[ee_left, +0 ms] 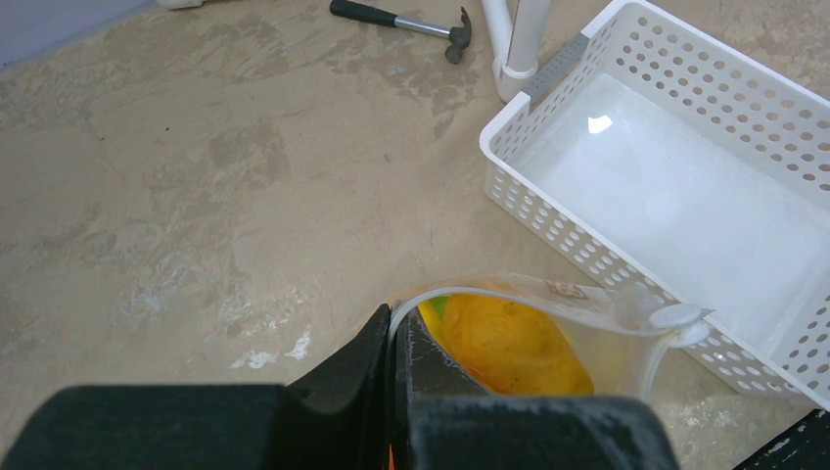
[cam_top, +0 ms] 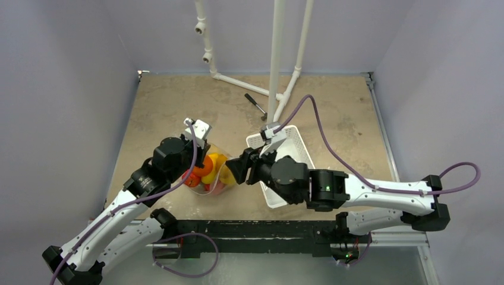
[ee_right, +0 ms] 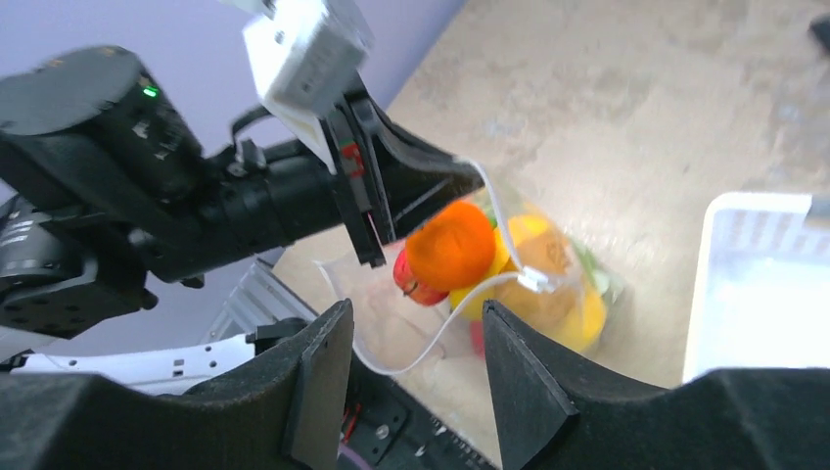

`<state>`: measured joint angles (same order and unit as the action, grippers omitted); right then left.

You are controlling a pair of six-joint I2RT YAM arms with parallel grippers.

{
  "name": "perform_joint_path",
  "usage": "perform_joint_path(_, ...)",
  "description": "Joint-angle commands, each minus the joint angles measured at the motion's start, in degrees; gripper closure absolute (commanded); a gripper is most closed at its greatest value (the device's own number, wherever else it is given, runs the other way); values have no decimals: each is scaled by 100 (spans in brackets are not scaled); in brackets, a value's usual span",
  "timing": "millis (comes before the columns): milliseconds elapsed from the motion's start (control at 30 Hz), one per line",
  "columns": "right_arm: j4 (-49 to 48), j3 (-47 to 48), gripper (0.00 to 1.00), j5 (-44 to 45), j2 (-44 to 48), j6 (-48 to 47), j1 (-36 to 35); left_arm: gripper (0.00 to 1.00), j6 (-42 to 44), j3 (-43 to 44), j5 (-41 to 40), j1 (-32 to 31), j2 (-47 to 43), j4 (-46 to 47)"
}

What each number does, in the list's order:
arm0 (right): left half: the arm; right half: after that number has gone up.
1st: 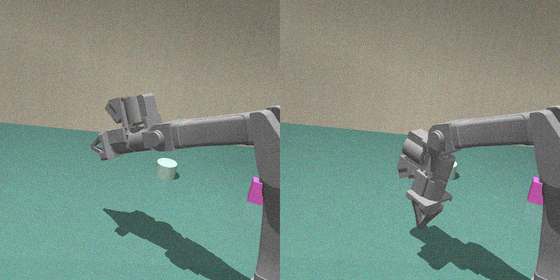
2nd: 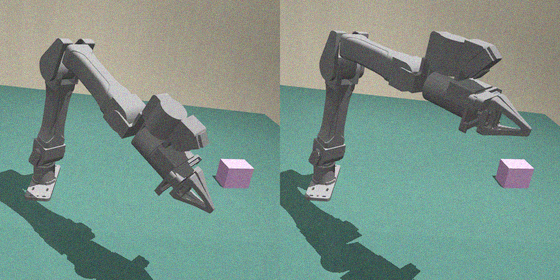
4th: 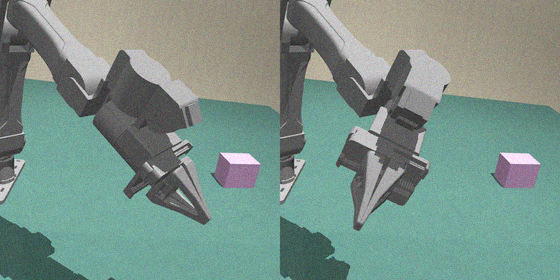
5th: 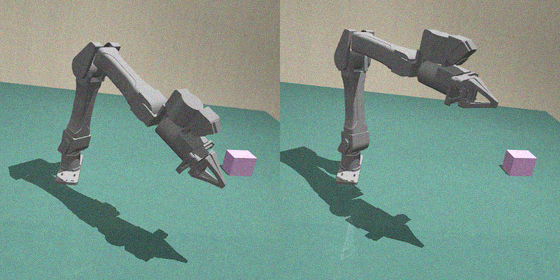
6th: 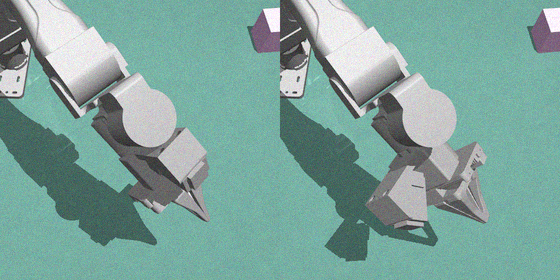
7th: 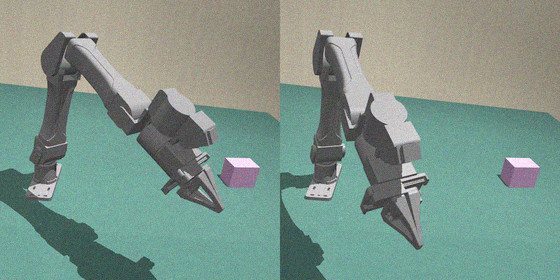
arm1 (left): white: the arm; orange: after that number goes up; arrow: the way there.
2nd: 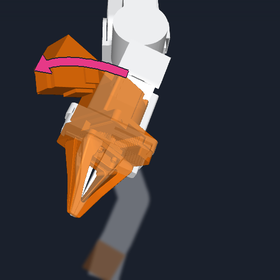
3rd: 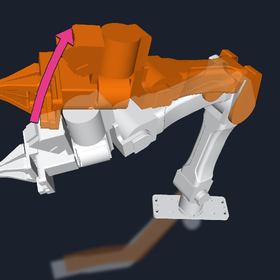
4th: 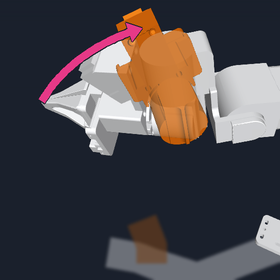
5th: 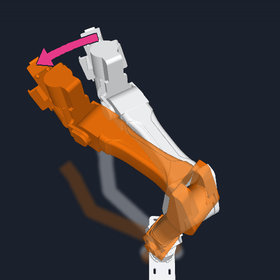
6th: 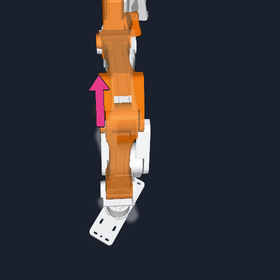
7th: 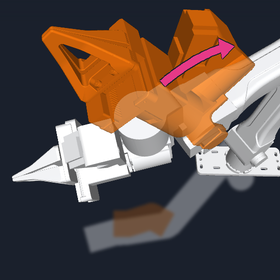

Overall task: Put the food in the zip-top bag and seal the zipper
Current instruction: Adjust the zipper food storage bag at the center of the board.

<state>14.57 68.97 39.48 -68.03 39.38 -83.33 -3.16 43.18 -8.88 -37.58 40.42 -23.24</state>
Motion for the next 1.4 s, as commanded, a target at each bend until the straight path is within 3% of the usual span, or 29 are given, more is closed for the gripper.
perform_joint_path(0,-1135,-233,48,-81,445,-1961,97,100,126,-36,91,-18,-96,329)
perform_joint_path(133,-1591,-402,50,-512,599,-2913,391,100,117,-52,95,-12,-118,343)
perform_joint_path(333,-1892,-640,44,-1366,707,-4169,914,100,106,-78,110,-12,-172,346)
perform_joint_path(667,-2548,-1482,40,-2798,1296,-6174,1084,100,90,-123,170,-17,-271,373)
perform_joint_path(1100,-2542,-1732,39,-3908,594,-7167,1439,100,48,-162,214,-16,-342,365)
perform_joint_path(1367,-2821,-1975,41,-4145,325,-7320,1687,100,40,-173,222,-13,-369,365)
